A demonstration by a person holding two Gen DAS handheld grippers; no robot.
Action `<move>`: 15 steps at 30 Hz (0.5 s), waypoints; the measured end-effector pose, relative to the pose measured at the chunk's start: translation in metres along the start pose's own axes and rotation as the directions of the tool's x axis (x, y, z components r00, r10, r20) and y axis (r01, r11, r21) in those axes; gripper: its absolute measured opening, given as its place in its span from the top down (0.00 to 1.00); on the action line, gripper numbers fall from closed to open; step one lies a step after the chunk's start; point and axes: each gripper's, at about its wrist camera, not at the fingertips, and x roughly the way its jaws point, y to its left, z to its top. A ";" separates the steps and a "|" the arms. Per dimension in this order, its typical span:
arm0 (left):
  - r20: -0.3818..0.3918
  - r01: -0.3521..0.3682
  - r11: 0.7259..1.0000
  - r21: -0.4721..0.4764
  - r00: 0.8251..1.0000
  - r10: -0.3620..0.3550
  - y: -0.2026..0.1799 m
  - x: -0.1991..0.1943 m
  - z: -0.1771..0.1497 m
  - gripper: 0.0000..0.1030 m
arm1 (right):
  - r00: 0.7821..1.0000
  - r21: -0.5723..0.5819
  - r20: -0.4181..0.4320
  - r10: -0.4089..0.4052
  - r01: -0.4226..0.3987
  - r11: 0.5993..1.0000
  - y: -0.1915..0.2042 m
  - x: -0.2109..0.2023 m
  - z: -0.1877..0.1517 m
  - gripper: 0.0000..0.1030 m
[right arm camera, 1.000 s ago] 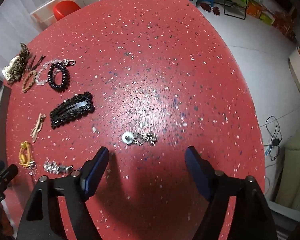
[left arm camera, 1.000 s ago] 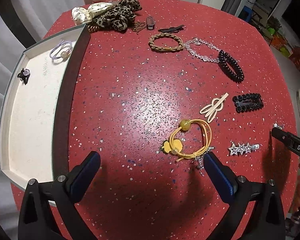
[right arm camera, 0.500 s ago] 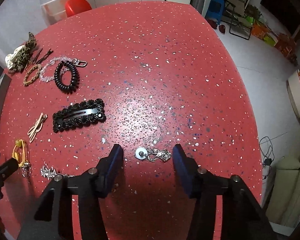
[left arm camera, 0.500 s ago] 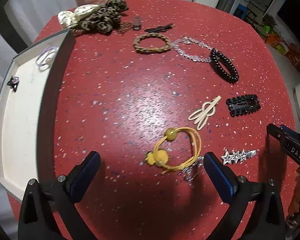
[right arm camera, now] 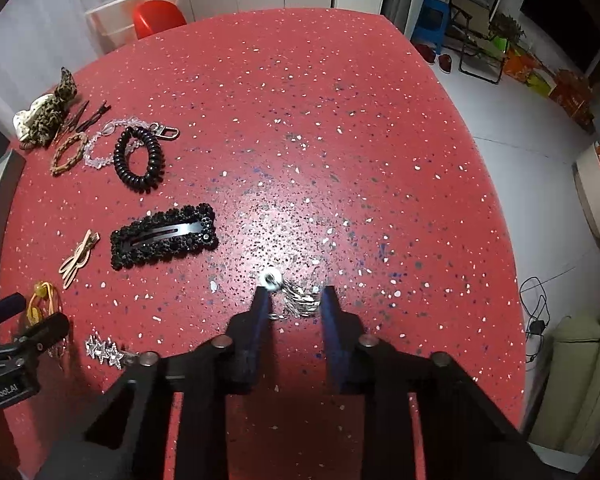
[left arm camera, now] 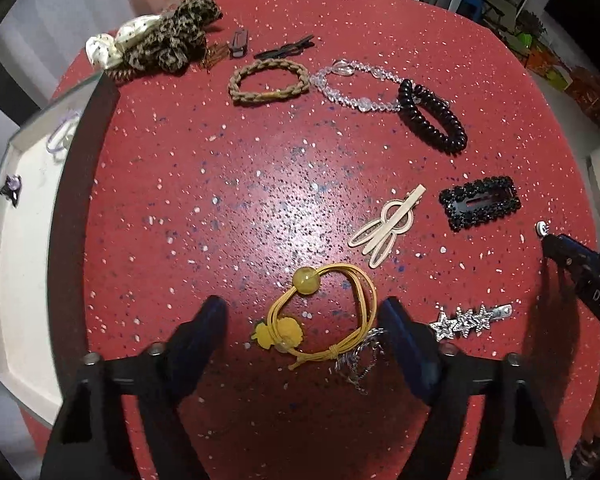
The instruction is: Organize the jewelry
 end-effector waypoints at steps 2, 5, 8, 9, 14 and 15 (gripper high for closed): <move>0.010 0.000 1.000 0.003 1.000 0.000 0.000 -0.002 0.001 0.41 | 1.000 0.006 0.002 -0.004 0.004 1.000 0.000 -0.001 0.000 0.85; 0.024 0.002 1.000 0.001 1.000 -0.002 -0.003 -0.002 0.007 0.60 | 1.000 0.006 0.003 -0.004 0.004 1.000 0.000 -0.001 0.000 0.85; 0.030 0.008 1.000 -0.009 1.000 -0.008 -0.003 -0.001 0.012 0.79 | 1.000 0.026 0.002 0.005 -0.005 1.000 -0.002 -0.001 0.000 0.85; 0.030 0.017 1.000 -0.011 0.999 -0.017 -0.001 -0.001 0.014 0.88 | 1.000 0.035 0.001 0.011 -0.011 0.999 -0.002 -0.002 0.000 0.85; 0.041 0.085 0.996 -0.030 0.996 -0.083 0.008 -0.008 0.010 0.93 | 0.998 0.098 -0.016 0.067 -0.065 0.993 -0.011 -0.003 0.000 0.88; 0.049 0.090 0.996 -0.027 0.995 -0.089 0.007 -0.010 0.011 0.93 | 0.997 0.111 -0.018 0.079 -0.077 0.991 -0.014 -0.004 -0.001 0.88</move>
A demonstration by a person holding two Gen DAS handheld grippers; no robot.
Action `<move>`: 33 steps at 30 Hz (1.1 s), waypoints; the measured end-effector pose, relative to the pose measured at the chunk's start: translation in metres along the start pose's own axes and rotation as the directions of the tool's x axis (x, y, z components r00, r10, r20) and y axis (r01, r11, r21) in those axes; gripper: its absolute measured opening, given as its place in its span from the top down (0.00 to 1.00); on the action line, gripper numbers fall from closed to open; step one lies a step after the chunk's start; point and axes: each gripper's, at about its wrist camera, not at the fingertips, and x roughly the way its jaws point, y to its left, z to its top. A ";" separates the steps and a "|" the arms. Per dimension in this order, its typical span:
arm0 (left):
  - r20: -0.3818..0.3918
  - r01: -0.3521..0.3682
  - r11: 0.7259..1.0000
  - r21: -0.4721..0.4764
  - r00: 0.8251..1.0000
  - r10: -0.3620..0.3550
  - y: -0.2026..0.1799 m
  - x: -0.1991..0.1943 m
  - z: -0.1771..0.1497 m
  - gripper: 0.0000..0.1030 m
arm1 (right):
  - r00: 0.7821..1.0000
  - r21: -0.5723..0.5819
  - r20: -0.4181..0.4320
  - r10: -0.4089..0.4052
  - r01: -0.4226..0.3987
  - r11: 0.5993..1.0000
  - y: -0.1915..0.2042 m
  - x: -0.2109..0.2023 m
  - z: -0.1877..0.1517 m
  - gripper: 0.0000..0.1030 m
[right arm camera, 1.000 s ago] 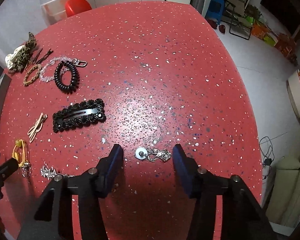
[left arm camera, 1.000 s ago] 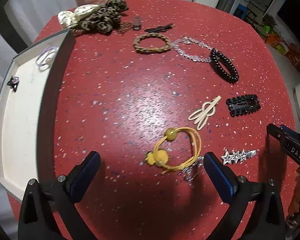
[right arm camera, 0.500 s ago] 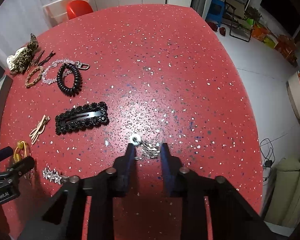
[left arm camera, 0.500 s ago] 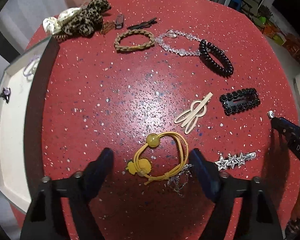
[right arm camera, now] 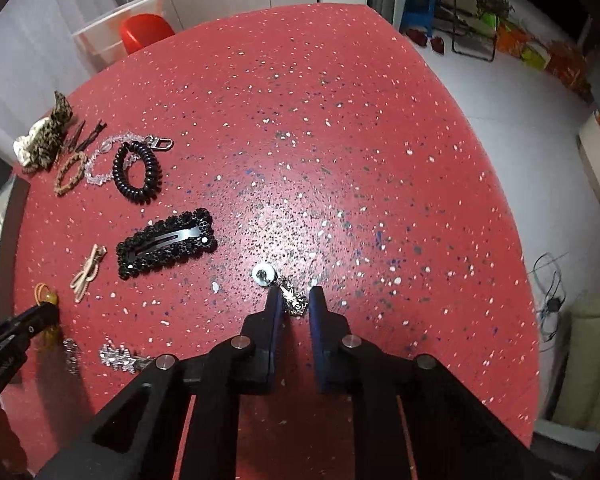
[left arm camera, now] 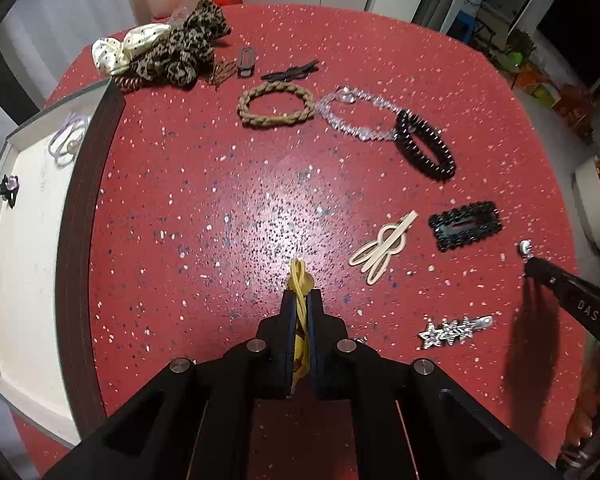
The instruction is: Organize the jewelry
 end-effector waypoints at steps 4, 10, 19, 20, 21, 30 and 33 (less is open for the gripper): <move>0.019 0.021 1.000 0.008 1.000 -0.021 0.014 -0.016 -0.004 0.93 | 1.000 0.034 -0.005 0.029 -0.029 0.999 -0.006 -0.004 0.000 0.88; 0.034 0.038 0.999 0.010 0.999 -0.039 0.013 -0.026 -0.001 0.93 | 0.999 0.048 -0.002 0.052 -0.052 0.998 -0.008 -0.015 -0.003 0.88; 0.026 0.034 0.999 0.004 0.999 -0.034 0.030 -0.033 -0.010 0.93 | 0.998 0.044 -0.006 0.069 -0.068 0.997 -0.006 -0.024 -0.006 0.88; 0.021 0.023 1.000 0.002 1.000 -0.023 0.031 -0.032 -0.011 0.93 | 0.998 0.045 -0.007 0.070 -0.069 0.997 -0.007 -0.025 -0.007 0.88; 0.019 0.014 1.000 -0.001 1.000 -0.014 0.033 -0.030 -0.010 0.93 | 0.998 0.045 -0.009 0.069 -0.069 0.997 -0.007 -0.025 -0.008 0.88; 0.062 -0.049 0.999 -0.003 0.997 0.049 0.030 -0.030 -0.010 0.08 | 0.997 0.052 -0.012 0.072 -0.071 0.996 -0.006 -0.023 -0.009 0.88; 0.063 -0.033 0.999 0.043 0.998 0.030 0.020 -0.027 -0.005 0.08 | 0.997 0.057 -0.010 0.074 -0.073 0.996 -0.008 -0.024 -0.009 0.88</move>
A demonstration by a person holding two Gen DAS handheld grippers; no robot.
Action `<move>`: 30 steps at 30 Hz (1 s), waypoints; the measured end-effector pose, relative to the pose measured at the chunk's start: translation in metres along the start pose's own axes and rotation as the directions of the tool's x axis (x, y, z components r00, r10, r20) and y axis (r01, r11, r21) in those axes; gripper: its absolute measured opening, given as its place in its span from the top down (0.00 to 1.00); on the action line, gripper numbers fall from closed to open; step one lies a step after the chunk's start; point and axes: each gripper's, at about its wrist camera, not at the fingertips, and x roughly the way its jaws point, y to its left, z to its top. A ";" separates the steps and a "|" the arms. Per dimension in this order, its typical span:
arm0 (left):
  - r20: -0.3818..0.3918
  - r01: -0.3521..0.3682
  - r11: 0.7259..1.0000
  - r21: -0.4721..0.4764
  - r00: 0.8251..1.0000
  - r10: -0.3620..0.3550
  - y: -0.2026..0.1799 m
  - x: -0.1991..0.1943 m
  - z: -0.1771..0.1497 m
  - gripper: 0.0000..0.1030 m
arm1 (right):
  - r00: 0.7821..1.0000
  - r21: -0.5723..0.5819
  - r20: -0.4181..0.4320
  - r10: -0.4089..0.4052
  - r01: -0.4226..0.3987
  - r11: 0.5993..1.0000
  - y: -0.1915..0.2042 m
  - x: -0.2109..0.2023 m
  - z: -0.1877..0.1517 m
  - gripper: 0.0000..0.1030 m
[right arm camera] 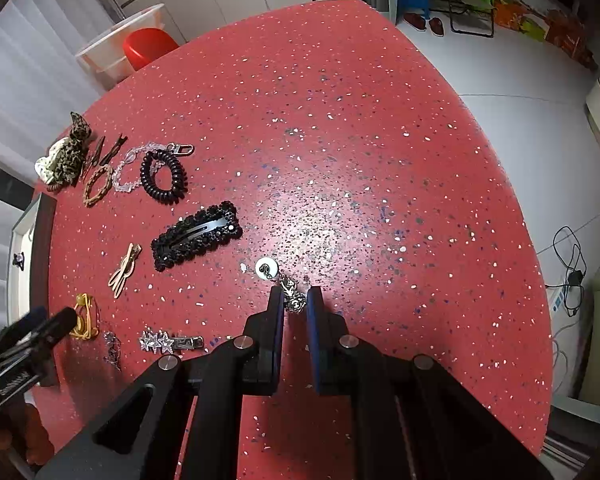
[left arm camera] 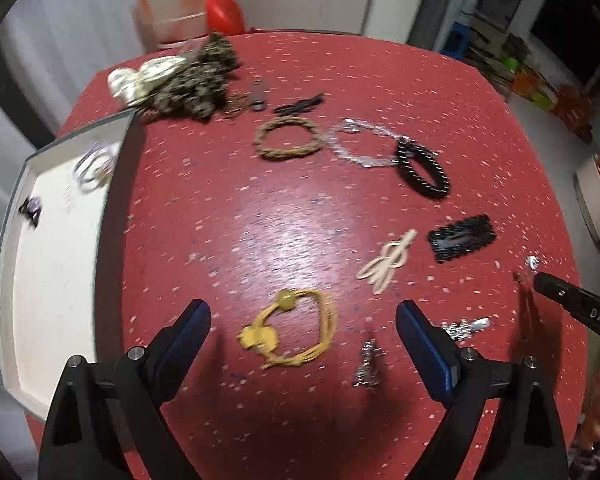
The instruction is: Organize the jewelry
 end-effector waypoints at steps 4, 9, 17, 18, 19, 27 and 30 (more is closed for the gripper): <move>0.011 -0.005 0.998 0.068 1.000 0.004 -0.018 0.009 0.009 0.08 | 1.000 0.012 -0.004 0.005 -0.005 1.000 -0.002 0.001 0.000 0.88; 0.001 0.010 0.986 0.164 1.000 -0.011 -0.042 0.028 0.022 0.11 | 1.000 0.018 -0.003 0.010 -0.010 1.000 -0.006 0.000 -0.001 0.88; -0.022 0.015 0.976 0.218 1.000 -0.010 -0.058 0.047 0.029 0.43 | 1.000 0.039 -0.003 0.019 -0.019 0.999 -0.011 0.001 -0.002 0.88; -0.020 0.019 0.975 0.221 1.000 -0.015 -0.059 0.047 0.029 0.45 | 1.000 0.039 -0.002 0.021 -0.021 0.999 -0.011 0.000 -0.002 0.88; -0.014 0.019 0.974 0.227 1.000 -0.016 -0.060 0.047 0.028 0.55 | 1.000 0.039 0.000 0.022 -0.022 0.999 -0.011 0.000 -0.002 0.88; -0.020 0.097 0.974 0.204 0.995 -0.095 -0.062 0.039 0.029 0.82 | 0.999 0.041 0.011 0.033 -0.033 0.999 -0.006 -0.003 0.000 0.88; -0.006 0.122 0.977 0.174 0.992 -0.123 -0.058 0.026 0.028 0.82 | 0.999 0.039 0.014 0.039 -0.039 0.998 -0.006 -0.005 0.000 0.88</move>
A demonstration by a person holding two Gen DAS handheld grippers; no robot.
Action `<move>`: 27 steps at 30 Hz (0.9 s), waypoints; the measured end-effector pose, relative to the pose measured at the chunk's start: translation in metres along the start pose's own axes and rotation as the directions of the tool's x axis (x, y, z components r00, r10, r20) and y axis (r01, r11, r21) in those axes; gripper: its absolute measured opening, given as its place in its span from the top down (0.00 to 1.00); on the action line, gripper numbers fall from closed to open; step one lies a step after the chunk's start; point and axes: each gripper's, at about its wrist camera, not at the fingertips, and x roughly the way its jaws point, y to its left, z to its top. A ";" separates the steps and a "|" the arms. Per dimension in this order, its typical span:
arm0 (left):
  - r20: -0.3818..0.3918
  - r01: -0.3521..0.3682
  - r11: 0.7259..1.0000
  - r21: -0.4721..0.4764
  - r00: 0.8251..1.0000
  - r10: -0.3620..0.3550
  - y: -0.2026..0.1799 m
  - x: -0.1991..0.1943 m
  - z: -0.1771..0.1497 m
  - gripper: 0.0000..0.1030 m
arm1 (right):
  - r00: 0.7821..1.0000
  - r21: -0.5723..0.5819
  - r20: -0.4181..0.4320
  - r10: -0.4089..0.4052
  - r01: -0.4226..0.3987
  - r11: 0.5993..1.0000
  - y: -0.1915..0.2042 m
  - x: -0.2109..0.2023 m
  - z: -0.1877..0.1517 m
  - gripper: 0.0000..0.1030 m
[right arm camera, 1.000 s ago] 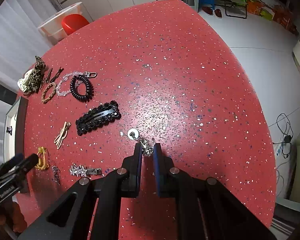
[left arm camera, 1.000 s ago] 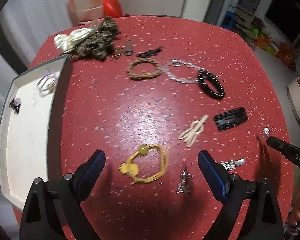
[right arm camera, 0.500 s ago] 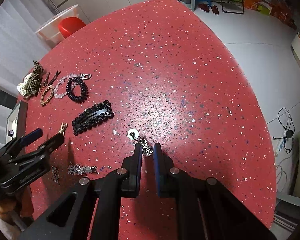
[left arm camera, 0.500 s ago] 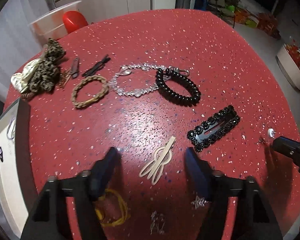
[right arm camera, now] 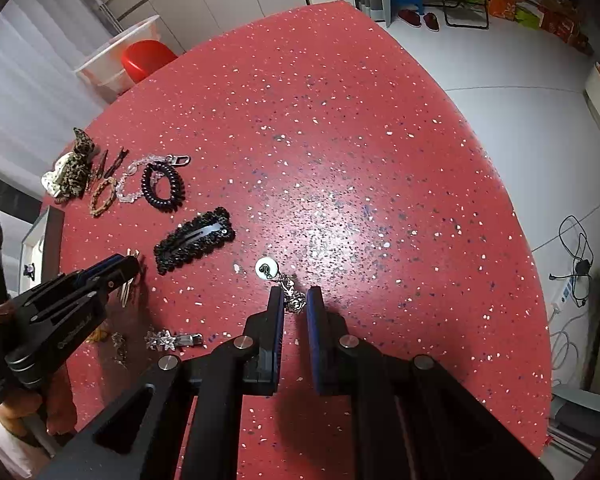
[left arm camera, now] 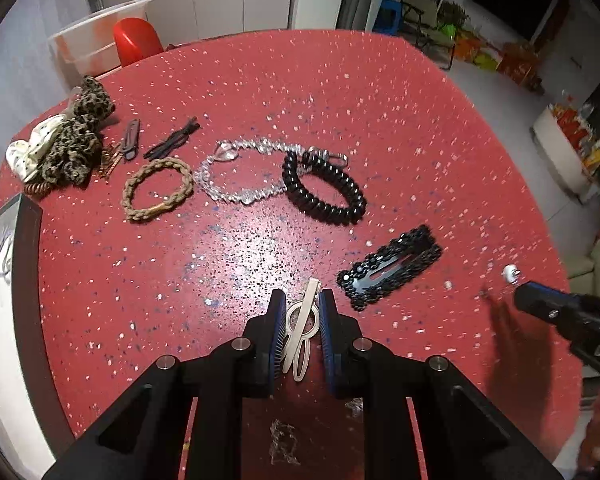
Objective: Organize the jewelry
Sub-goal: 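Carry the cream bow clip with left while right carries the silver charm over the tray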
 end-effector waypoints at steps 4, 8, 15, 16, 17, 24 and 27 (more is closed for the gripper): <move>0.021 0.022 0.999 -0.045 1.000 -0.021 0.009 -0.017 -0.003 0.82 | 1.000 0.001 -0.003 0.004 -0.004 1.000 0.004 -0.002 0.000 0.88; 0.039 0.023 0.997 -0.069 0.999 -0.021 0.018 -0.033 -0.005 0.82 | 1.000 -0.009 0.000 0.010 -0.010 1.000 0.009 -0.007 0.001 0.88; 0.063 0.021 0.992 -0.123 0.998 -0.013 0.036 -0.060 -0.017 0.82 | 1.000 -0.034 0.009 0.023 -0.022 0.999 0.030 -0.014 0.005 0.88; 0.065 0.021 0.991 -0.130 0.998 -0.012 0.038 -0.062 -0.018 0.82 | 1.000 -0.040 0.010 0.025 -0.025 0.999 0.034 -0.015 0.006 0.88; 0.069 0.020 0.990 -0.138 0.998 -0.010 0.041 -0.066 -0.020 0.82 | 1.000 -0.049 0.012 0.029 -0.028 0.998 0.039 -0.016 0.007 0.88; 0.096 -0.002 0.977 -0.212 0.995 0.023 0.074 -0.091 -0.031 0.82 | 0.998 -0.102 0.017 0.053 -0.051 0.994 0.077 -0.021 0.012 0.88; 0.109 -0.011 0.970 -0.242 0.993 0.039 0.090 -0.102 -0.037 0.82 | 0.998 -0.129 0.015 0.067 -0.064 0.990 0.096 -0.022 0.013 0.88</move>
